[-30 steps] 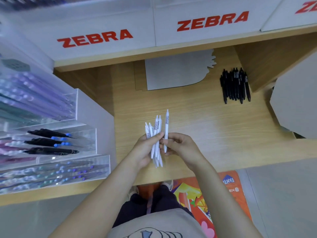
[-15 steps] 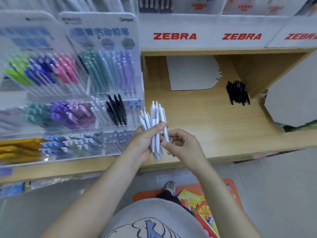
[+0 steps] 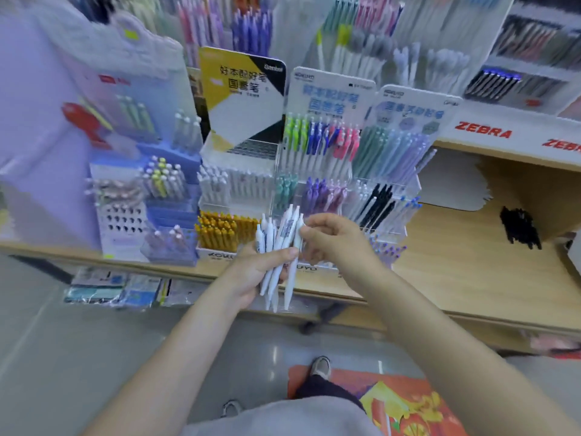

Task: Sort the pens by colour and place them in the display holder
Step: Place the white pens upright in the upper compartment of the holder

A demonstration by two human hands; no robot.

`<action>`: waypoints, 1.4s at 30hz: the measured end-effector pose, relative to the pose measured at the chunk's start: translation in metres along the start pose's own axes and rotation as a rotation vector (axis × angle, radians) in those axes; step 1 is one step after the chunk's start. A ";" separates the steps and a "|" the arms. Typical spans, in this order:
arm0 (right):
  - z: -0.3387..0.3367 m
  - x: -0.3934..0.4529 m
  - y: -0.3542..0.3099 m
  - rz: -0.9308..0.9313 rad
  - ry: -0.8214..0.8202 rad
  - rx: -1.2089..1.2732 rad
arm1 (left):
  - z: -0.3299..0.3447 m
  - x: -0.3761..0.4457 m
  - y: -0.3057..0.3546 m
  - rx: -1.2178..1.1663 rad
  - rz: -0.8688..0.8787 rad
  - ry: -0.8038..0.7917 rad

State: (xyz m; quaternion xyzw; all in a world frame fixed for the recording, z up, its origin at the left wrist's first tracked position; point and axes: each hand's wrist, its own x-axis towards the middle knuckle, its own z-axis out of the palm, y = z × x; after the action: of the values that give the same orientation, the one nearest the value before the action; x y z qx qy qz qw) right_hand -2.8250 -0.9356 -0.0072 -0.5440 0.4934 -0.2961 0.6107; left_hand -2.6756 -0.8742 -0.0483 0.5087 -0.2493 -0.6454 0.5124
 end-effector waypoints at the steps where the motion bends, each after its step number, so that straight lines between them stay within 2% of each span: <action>1: 0.011 0.000 -0.004 0.005 -0.018 -0.003 | -0.011 -0.004 0.004 0.001 0.009 -0.001; 5: 0.042 0.008 -0.012 -0.003 -0.048 -0.002 | -0.047 -0.012 0.017 0.000 -0.006 0.040; 12: 0.058 0.064 -0.025 -0.167 0.088 -0.042 | -0.099 0.012 0.039 -0.203 -0.062 0.284; 22: 0.076 0.156 -0.003 -0.283 0.150 -0.294 | -0.142 0.069 0.074 -0.248 -0.084 0.319; 32: 0.114 0.175 0.013 -0.197 0.284 -0.351 | -0.181 0.106 0.087 -0.167 -0.128 0.221; 42: 0.144 0.186 0.013 -0.294 0.372 -0.684 | -0.201 0.121 0.100 -0.078 -0.156 0.029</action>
State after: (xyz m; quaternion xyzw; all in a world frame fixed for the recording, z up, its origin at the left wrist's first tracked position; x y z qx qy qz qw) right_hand -2.6310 -1.0458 -0.0835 -0.7177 0.5821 -0.2922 0.2463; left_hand -2.4465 -0.9800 -0.0841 0.5154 -0.1761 -0.6853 0.4833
